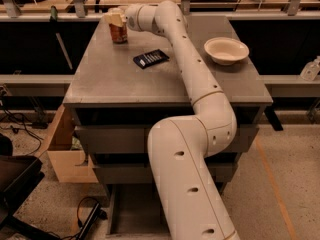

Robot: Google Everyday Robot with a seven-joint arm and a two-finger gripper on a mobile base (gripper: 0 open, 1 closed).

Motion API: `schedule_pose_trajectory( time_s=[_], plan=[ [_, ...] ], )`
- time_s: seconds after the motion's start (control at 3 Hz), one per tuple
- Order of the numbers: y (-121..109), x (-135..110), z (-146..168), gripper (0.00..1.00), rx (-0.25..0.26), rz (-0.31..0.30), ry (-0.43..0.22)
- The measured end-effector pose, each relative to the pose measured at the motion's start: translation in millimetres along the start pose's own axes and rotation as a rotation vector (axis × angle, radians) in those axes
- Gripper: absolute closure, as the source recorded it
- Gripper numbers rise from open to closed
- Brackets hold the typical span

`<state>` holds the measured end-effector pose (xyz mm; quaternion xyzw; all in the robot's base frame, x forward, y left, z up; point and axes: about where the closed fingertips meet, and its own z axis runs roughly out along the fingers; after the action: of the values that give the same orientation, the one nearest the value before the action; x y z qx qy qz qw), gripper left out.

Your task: Place coke can into bottom drawer

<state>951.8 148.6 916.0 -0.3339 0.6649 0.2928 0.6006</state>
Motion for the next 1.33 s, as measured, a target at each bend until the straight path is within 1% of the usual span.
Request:
schedule_pose_trajectory(
  time_s=[0.33, 0.67, 1.0, 1.33],
  plan=[
    [2.3, 1.7, 2.8, 0.94, -0.004, 0.001, 0.002],
    [3.9, 2.7, 4.7, 1.00, -0.006, 0.002, 0.003],
    [12.6, -0.9, 7.7, 1.00, -0.025, -0.007, 0.009],
    [30.3, -38.9, -4.7, 1.00, -0.054, -0.069, 0.021]
  ],
)
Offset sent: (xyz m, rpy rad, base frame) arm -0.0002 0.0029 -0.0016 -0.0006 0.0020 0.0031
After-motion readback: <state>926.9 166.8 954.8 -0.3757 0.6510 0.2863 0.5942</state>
